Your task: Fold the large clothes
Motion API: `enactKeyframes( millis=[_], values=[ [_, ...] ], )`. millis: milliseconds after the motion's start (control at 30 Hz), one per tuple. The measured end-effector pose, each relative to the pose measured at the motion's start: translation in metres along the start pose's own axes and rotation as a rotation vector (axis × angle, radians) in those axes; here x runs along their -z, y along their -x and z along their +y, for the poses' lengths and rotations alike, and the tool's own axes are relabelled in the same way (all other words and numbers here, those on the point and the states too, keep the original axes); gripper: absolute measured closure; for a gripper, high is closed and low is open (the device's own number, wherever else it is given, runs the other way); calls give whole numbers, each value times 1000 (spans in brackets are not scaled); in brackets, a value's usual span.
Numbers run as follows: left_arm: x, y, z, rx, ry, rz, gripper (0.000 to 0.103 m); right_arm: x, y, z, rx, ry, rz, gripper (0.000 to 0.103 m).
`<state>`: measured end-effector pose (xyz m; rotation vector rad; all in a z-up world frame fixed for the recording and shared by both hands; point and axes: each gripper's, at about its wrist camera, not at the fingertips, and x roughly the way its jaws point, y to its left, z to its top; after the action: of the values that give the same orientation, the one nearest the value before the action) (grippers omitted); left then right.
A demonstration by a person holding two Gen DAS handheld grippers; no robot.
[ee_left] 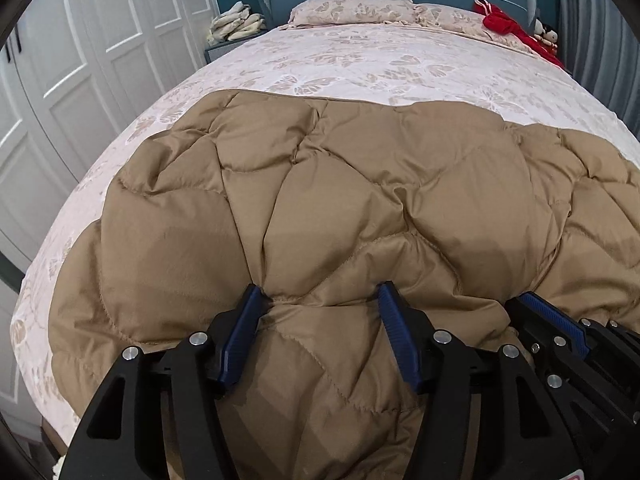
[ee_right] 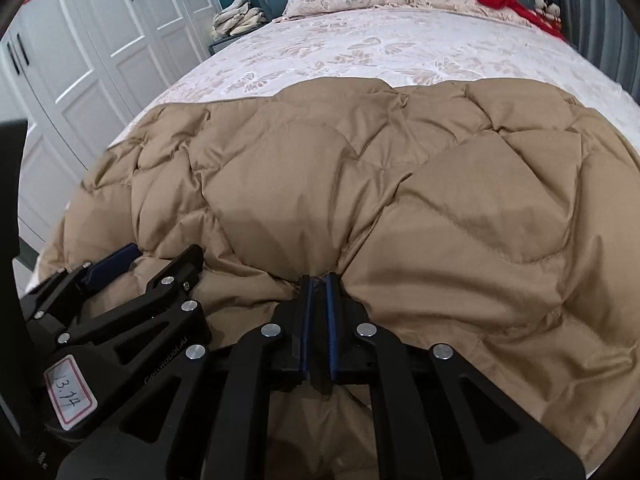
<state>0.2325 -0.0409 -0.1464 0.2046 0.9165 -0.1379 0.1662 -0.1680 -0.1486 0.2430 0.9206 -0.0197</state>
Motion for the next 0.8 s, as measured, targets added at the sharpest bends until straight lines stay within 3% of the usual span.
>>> enactKeyframes(
  millis=[267,367,400,467,533,633,733,800],
  values=[
    [4,0,0,-3,3,-12,44,4,-1,2,12,-6,-1,99],
    [3,9,9,48,19,-5,43,-1,3,7,34,19,14,98],
    [3,17,19,89,51,-4,43,-3,6,9,41,25,21,97],
    [5,37,46,182,160,-18,42,-8,20,13,53,27,21,80],
    [9,54,76,213,269,-32,29,-11,39,14,40,2,-27,66],
    [23,72,128,182,426,-68,26,-17,53,19,16,-14,-55,66],
    [41,58,169,186,580,5,26,-24,48,26,-18,-33,-36,70],
    [50,51,180,198,625,31,26,-27,39,29,-12,-42,-18,76]
  ],
)
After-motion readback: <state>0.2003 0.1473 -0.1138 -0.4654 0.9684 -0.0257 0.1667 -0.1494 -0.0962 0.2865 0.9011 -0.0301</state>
